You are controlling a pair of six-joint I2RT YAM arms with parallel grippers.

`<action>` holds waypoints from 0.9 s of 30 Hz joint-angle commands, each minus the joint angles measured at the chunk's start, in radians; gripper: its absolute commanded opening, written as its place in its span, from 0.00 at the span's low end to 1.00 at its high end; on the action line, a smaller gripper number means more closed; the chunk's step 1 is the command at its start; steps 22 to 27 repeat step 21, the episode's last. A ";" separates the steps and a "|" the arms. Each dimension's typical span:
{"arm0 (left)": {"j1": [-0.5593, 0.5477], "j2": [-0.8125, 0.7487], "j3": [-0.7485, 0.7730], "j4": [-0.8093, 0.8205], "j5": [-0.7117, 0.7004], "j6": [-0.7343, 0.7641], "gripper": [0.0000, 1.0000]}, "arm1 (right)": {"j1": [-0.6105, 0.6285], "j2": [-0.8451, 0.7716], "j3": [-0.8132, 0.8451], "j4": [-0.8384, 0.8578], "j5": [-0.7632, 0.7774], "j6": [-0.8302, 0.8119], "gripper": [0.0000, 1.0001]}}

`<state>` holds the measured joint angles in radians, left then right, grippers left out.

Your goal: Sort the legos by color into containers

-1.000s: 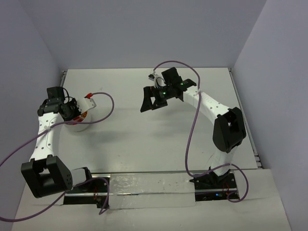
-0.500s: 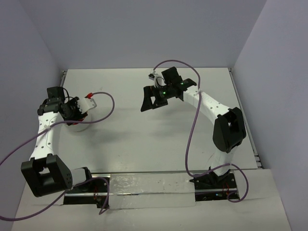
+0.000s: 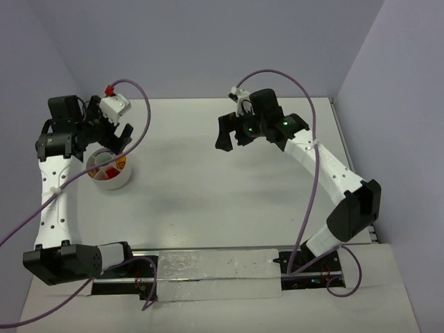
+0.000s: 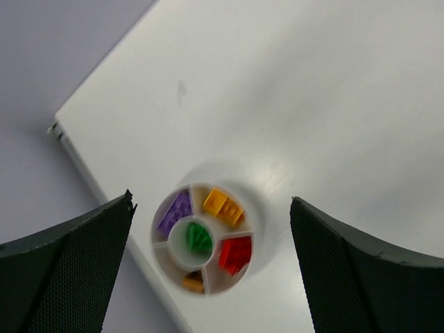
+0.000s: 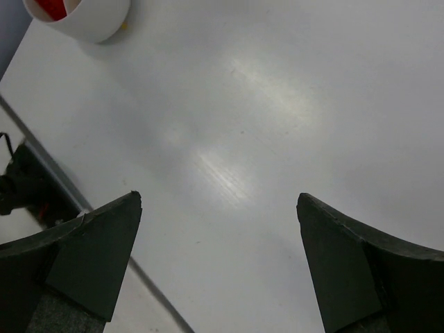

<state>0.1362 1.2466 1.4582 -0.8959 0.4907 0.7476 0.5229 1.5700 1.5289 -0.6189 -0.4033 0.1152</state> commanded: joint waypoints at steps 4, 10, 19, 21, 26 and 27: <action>-0.330 -0.028 -0.103 0.333 -0.147 -0.484 0.99 | -0.095 -0.134 -0.030 0.022 0.181 -0.055 1.00; -0.402 0.067 -0.118 0.428 -0.214 -0.644 0.99 | -0.246 -0.249 -0.140 0.071 0.212 -0.054 1.00; -0.428 0.091 -0.144 0.518 -0.339 -0.720 0.99 | -0.319 -0.379 -0.277 0.118 0.236 -0.051 1.00; -0.432 0.086 -0.145 0.520 -0.357 -0.728 0.99 | -0.320 -0.393 -0.287 0.123 0.236 -0.047 1.00; -0.432 0.086 -0.145 0.520 -0.357 -0.728 0.99 | -0.320 -0.393 -0.287 0.123 0.236 -0.047 1.00; -0.432 0.086 -0.145 0.520 -0.357 -0.728 0.99 | -0.320 -0.393 -0.287 0.123 0.236 -0.047 1.00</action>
